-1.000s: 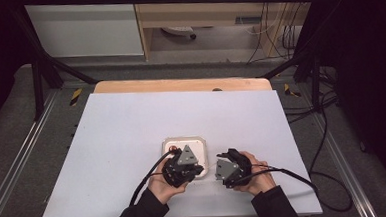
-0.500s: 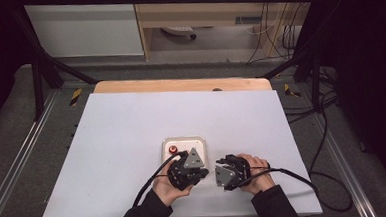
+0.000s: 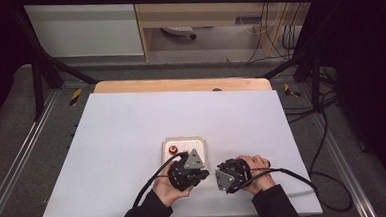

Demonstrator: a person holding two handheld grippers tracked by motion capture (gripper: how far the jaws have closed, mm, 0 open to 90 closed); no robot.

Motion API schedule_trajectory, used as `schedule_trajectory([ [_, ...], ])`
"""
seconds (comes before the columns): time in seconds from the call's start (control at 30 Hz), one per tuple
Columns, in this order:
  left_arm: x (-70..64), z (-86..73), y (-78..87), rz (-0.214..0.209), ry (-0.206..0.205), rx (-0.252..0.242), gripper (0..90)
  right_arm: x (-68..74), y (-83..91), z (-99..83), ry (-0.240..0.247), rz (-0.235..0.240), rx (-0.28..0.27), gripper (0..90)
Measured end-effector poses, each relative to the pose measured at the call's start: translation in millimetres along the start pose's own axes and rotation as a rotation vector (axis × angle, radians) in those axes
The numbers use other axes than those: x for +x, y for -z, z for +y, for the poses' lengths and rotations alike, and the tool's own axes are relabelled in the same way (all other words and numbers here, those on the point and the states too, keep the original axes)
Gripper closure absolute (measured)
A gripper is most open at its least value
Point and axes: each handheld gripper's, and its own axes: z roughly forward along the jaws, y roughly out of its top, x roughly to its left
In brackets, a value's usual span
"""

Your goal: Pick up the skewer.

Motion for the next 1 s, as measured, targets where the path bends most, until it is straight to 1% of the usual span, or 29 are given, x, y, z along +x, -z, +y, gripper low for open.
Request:
schedule_trajectory([
  [0.1,0.8,-0.1,-0.2,-0.002,0.003,0.002,88.4,0.2,-0.1,0.2,0.025,0.0,0.002,88.1],
  [0.2,1.2,0.2,-0.3,-0.005,0.005,0.001,88.4,1.0,-0.3,0.6,0.035,0.004,0.006,88.9],
  [0.3,2.2,0.7,-0.9,-0.006,0.009,0.016,88.2,1.0,0.4,0.8,0.04,-0.001,0.008,89.0],
  [0.37,4.5,1.7,-0.6,-0.006,0.015,0.041,87.2,1.5,1.0,1.4,0.046,-0.002,0.021,89.1],
  [0.43,7.8,3.2,0.9,-0.012,0.024,0.068,81.1,1.5,1.0,1.7,0.059,-0.007,0.04,89.1],
  [0.47,7.8,3.2,0.9,-0.012,0.024,0.068,79.2,1.2,1.1,1.9,0.066,-0.011,0.045,89.1],
  [0.5,10.4,4.9,1.7,-0.02,0.034,0.098,77.2,0.9,1.4,2.3,0.069,-0.014,0.047,89.1],
  [0.53,10.4,4.9,1.7,-0.02,0.034,0.098,76.9,0.3,1.4,3.1,0.077,-0.02,0.047,89.1],
  [0.57,11.9,6.8,1.3,-0.024,0.035,0.125,76.8,0.1,1.6,4.3,0.082,-0.021,0.054,89.1],
  [0.6,11.9,6.8,1.3,-0.024,0.035,0.125,76.6,-0.3,1.8,5.9,0.092,-0.025,0.062,89.1],
  [0.63,12.3,9.0,0.0,-0.025,0.032,0.154,76.9,-1.2,1.6,7.8,0.108,-0.03,0.062,89.1],
  [0.67,12.2,9.9,-1.0,-0.025,0.028,0.167,77.2,-1.6,1.3,9.4,0.113,-0.028,0.062,89.1],
  [0.7,12.2,9.9,-1.0,-0.025,0.028,0.167,78.3,-1.6,1.3,9.4,0.113,-0.028,0.062,89.1],
  [0.73,12.1,10.9,-2.6,-0.023,0.024,0.18,80.7,-2.9,0.1,12.9,0.136,-0.031,0.066,89.1],
  [0.77,12.3,12.3,-5.4,-0.026,0.025,0.208,82.1,-3.6,-0.6,13.8,0.148,-0.031,0.062,89.1],
  [0.8,12.3,12.3,-5.4,-0.026,0.025,0.208,83.3,-3.4,-0.7,15.1,0.153,-0.033,0.071,89.1],
  [0.83,12.7,12.7,-6.7,-0.025,0.016,0.223,84.6,-3.8,-1.4,16.3,0.167,-0.03,0.074,89.1],
  [0.9,14.2,13.1,-10.9,-0.026,0.011,0.248,85.4,-3.8,-2.1,18.4,0.18,-0.03,0.087,89.1],
  [0.93,14.3,13.0,-12.2,-0.025,0.01,0.254,85.6,-4.7,-3.1,19.1,0.198,-0.033,0.082,89.1],
  [0.97,14.3,12.8,-13.6,-0.024,0.01,0.262,86.1,-4.1,-3.2,19.6,0.198,-0.034,0.09,89.0],
  [1.0,14.3,12.6,-14.7,-0.021,0.007,0.272,86.7,-4.8,-3.7,20.2,0.215,-0.035,0.087,89.1],
])
